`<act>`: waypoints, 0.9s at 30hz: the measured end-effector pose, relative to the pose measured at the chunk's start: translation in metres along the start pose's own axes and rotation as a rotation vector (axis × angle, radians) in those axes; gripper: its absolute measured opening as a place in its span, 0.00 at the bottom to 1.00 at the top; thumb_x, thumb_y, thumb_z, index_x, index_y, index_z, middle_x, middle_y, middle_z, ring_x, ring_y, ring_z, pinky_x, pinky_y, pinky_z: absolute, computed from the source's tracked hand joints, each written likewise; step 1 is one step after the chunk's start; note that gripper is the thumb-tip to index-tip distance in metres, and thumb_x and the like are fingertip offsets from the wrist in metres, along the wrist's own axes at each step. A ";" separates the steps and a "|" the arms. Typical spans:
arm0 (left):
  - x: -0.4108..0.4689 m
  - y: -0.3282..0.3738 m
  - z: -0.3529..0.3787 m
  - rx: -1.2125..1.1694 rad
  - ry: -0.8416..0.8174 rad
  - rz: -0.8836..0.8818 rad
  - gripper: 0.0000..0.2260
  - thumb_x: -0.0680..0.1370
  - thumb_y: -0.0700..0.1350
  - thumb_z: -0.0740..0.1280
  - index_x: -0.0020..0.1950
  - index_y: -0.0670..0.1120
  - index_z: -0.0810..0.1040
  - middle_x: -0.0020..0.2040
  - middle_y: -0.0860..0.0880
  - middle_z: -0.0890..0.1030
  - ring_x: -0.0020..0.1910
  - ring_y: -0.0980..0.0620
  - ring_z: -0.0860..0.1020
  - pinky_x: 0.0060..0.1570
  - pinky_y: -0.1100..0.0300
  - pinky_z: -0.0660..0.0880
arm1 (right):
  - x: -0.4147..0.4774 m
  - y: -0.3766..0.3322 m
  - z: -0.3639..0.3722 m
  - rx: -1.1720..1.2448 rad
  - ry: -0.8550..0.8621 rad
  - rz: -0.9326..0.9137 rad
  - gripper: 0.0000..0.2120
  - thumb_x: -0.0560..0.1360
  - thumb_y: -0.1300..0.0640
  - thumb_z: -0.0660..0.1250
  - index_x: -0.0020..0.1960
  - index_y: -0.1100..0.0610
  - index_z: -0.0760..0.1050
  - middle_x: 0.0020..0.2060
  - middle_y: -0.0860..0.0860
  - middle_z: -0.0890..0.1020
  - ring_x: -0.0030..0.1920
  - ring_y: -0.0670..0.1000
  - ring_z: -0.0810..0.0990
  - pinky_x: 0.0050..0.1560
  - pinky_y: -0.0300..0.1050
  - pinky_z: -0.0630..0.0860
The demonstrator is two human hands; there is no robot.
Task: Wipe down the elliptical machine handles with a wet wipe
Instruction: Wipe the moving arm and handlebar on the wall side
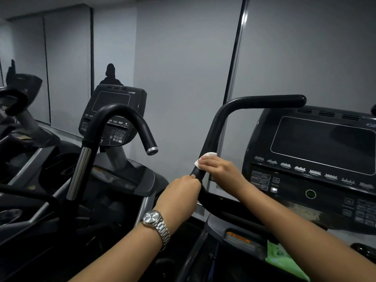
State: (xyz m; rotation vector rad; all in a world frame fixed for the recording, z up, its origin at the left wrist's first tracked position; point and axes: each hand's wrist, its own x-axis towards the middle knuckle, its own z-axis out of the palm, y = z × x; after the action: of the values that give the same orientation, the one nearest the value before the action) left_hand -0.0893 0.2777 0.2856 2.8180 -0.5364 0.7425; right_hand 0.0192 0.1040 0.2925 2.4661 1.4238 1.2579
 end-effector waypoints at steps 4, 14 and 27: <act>0.000 0.001 -0.001 -0.002 -0.002 -0.003 0.09 0.77 0.33 0.59 0.42 0.46 0.67 0.47 0.47 0.76 0.33 0.49 0.70 0.35 0.59 0.67 | 0.015 0.021 -0.010 -0.042 0.112 0.092 0.14 0.67 0.73 0.68 0.50 0.62 0.82 0.50 0.55 0.84 0.53 0.55 0.82 0.44 0.54 0.82; -0.001 0.003 -0.007 0.029 -0.010 0.004 0.08 0.77 0.33 0.58 0.43 0.44 0.71 0.49 0.46 0.77 0.32 0.50 0.68 0.31 0.60 0.61 | 0.020 0.019 -0.014 0.016 -0.011 0.100 0.22 0.63 0.80 0.63 0.46 0.58 0.82 0.50 0.50 0.84 0.54 0.52 0.82 0.42 0.52 0.81; -0.003 0.004 -0.009 0.008 -0.008 -0.003 0.07 0.77 0.33 0.59 0.46 0.43 0.73 0.49 0.46 0.75 0.35 0.48 0.68 0.36 0.57 0.65 | 0.028 0.014 -0.004 0.048 -0.044 0.236 0.24 0.65 0.79 0.61 0.48 0.55 0.83 0.51 0.48 0.84 0.59 0.52 0.79 0.46 0.51 0.81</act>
State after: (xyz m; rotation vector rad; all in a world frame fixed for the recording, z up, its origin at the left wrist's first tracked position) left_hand -0.0970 0.2776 0.2920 2.8295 -0.5323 0.7340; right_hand 0.0340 0.1154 0.3185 2.7420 1.1952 1.2082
